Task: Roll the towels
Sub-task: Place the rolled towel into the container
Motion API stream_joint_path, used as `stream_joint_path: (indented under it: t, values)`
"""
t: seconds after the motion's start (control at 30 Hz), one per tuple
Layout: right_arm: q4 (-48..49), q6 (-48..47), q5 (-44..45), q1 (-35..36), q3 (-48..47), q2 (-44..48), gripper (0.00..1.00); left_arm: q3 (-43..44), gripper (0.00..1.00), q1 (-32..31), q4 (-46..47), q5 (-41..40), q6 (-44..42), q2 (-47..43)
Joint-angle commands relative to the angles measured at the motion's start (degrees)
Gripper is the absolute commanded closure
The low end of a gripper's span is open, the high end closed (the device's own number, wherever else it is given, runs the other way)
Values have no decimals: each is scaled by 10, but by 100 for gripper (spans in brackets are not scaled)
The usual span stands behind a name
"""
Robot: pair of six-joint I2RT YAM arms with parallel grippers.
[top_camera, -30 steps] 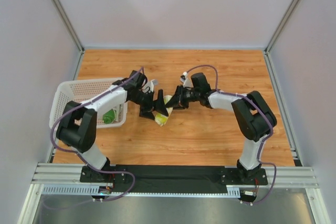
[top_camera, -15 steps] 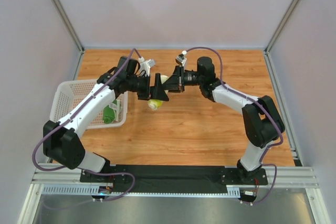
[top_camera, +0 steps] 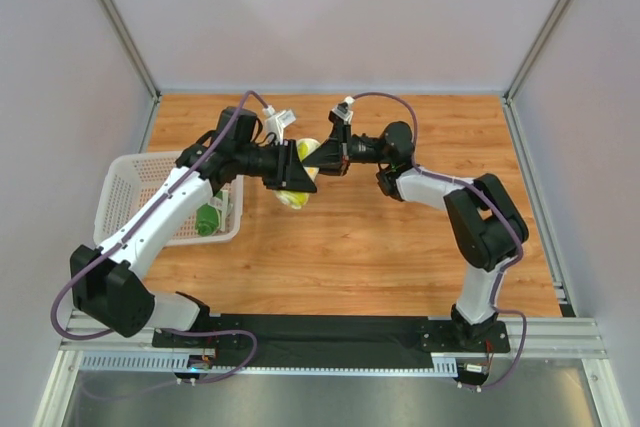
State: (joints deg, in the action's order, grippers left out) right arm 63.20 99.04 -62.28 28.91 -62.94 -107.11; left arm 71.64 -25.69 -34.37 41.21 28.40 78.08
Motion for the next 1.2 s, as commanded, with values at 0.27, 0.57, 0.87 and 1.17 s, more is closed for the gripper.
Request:
stream_joint_path:
  t: [0.27, 0.57, 0.87, 1.17]
  values:
    - [-481, -412, -38, -3, -42, 142, 100, 20, 30, 15, -49, -46, -4, -33]
    - [-498, -425, -35, 6, -47, 142, 100, 18, 50, 15, -32, -13, 7, -42]
    - [-469, -404, -36, 8, -51, 138, 100, 6, 78, 15, -18, 16, 9, -30]
    - [-655, -528, 8, 0, -99, 133, 36, 48, 100, 44, -103, -39, -21, -36]
